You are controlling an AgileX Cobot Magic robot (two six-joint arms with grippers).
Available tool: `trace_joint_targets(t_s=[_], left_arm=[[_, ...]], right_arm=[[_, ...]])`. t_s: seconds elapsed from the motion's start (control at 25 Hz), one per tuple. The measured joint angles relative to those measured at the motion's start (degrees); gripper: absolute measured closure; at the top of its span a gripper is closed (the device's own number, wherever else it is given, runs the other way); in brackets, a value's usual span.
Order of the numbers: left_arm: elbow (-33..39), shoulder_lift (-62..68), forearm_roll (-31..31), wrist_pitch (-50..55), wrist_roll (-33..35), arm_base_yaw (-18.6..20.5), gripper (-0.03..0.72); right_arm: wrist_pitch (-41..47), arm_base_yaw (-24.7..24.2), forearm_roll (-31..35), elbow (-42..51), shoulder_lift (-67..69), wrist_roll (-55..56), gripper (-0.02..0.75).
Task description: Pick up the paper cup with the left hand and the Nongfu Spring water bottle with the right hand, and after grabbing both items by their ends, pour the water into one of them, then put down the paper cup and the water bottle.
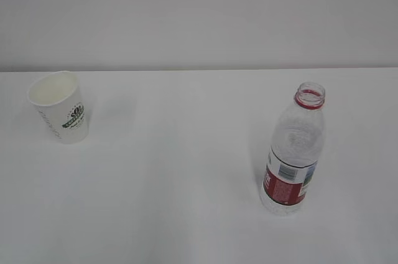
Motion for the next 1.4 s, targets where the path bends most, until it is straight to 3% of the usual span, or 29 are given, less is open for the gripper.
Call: trace_joint_targets(t_s=[1.4], left_arm=[[0.00, 0.00, 0.00, 0.00, 0.12, 0.00, 0.327]], right_arm=[[0.00, 0.00, 0.00, 0.00, 0.00, 0.00, 0.150]])
